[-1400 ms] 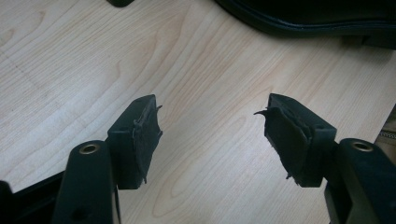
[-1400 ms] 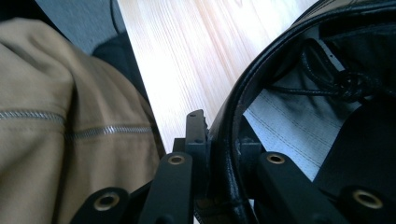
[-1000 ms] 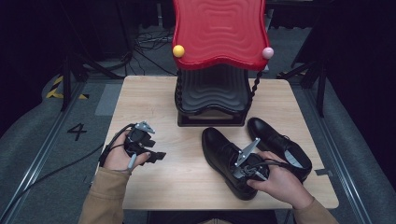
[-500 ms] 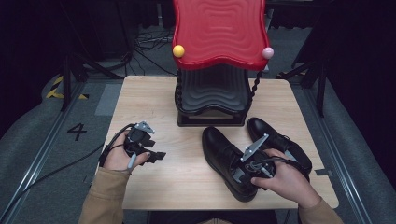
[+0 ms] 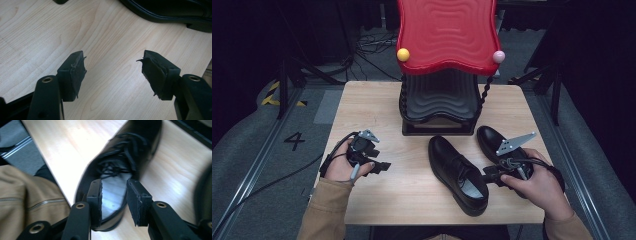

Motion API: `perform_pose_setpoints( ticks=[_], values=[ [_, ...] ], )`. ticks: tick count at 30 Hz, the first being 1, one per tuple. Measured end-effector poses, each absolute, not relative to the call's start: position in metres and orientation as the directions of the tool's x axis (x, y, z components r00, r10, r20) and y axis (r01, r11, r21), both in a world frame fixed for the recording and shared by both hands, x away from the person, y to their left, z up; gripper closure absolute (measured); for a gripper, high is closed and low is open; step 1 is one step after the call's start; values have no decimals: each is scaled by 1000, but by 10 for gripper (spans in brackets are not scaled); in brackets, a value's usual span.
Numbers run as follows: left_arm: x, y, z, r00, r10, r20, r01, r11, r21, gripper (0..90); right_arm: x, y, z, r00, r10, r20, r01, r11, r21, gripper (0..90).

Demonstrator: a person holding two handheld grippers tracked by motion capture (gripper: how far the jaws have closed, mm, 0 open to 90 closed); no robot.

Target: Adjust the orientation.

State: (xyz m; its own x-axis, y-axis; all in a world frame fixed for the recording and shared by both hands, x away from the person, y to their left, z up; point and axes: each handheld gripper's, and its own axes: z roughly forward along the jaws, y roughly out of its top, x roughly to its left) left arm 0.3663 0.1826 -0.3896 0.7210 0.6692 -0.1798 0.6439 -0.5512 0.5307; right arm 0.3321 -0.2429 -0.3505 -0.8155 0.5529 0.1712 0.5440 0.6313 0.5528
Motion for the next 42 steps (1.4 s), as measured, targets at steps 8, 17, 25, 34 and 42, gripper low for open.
perform_pose_setpoints(
  ticks=[8,17,25,34,42],
  values=[
    [366,182,-389,724,666,-179,640,-553,534,353,340,-262,-349,-751,648,124,588,573,571,642],
    [368,179,-390,728,662,-179,639,-559,529,353,348,-300,-352,-607,782,138,731,482,482,615],
    [369,177,-390,734,656,-177,633,-567,528,352,351,-317,-362,-539,829,151,808,457,373,594],
    [370,174,-391,736,653,-178,633,-570,524,351,362,-321,-384,-509,851,130,840,458,291,631],
    [371,174,-392,736,653,-175,632,-572,523,348,376,-319,-410,-537,835,121,838,510,194,748]
  ],
)
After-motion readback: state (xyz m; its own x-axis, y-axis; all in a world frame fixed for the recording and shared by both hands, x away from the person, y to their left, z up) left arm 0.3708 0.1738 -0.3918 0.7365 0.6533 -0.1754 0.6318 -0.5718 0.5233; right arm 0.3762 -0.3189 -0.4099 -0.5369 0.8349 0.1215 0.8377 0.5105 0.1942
